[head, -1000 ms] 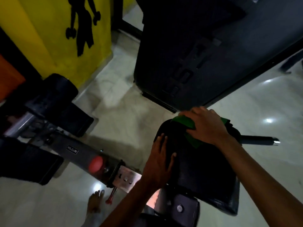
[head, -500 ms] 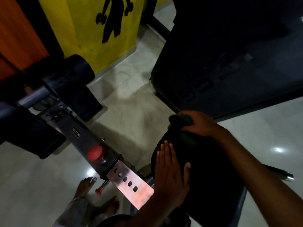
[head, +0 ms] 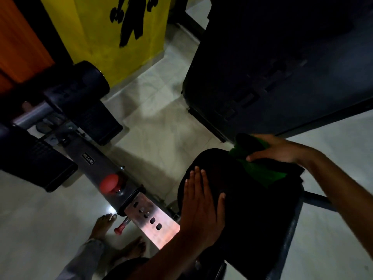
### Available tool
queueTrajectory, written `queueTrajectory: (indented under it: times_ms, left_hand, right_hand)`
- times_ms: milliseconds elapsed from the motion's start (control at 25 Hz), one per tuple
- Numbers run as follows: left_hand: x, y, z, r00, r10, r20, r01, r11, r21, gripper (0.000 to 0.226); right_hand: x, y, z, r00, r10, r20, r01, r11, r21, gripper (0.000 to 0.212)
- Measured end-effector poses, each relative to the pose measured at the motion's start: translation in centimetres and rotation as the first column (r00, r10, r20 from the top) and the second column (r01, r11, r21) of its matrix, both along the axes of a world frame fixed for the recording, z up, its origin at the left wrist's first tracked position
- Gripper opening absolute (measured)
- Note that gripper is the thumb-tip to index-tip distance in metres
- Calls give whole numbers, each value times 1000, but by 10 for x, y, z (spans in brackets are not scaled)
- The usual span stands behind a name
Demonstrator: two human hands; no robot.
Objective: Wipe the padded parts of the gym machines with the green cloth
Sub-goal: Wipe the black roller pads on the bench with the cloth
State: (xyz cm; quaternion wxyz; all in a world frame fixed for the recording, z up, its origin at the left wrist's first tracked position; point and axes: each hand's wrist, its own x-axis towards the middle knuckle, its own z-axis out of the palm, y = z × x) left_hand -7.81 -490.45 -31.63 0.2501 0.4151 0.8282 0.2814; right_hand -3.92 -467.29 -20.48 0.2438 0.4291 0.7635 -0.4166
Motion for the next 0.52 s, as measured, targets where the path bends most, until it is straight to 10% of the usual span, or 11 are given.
queueTrajectory:
  times_ms: [520]
  left_hand:
    - [-51, -25, -10, 937, -294, 189, 259, 947, 188, 84]
  right_hand:
    - [-71, -4, -65, 973, 230, 21, -231, 959, 165, 46]
